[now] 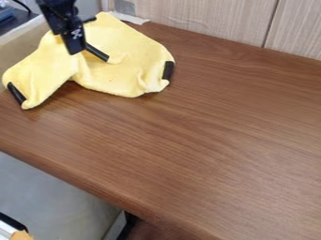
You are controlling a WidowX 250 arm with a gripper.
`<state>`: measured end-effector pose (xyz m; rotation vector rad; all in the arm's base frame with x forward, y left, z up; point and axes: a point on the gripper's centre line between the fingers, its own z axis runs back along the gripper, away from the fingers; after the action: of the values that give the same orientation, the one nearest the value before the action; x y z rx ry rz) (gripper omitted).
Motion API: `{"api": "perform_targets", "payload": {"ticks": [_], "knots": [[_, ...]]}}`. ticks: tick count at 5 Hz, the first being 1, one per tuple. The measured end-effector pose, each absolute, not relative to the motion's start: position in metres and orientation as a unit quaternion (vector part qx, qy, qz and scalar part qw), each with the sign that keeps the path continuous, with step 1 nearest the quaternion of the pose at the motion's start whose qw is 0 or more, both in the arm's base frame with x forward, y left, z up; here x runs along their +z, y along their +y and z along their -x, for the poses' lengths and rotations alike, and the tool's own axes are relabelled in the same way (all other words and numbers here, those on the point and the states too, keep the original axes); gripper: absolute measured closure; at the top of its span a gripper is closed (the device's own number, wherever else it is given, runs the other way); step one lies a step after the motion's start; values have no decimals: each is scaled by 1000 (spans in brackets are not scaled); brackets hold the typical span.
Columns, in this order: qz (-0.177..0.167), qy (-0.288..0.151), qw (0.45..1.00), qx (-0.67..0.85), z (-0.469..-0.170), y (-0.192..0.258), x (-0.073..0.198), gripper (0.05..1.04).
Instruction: Unfold the cloth from the center to the bottom right
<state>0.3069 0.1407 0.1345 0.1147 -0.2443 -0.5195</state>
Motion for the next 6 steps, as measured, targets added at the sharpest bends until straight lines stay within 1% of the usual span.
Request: {"api": "perform_targets", "payload": {"ticks": [1,2,3,4,5,6], "knots": [[-58,-118,950,-283,-322,134,130,84],[-53,-111,947,-297,-332,134,120,84],[-54,-96,947,-303,-338,137,109,84],[-55,-82,949,-301,-340,141,103,118],[-84,-48,950,-296,-340,143,98,414],[-87,-47,949,-299,-340,141,98,690]]}}
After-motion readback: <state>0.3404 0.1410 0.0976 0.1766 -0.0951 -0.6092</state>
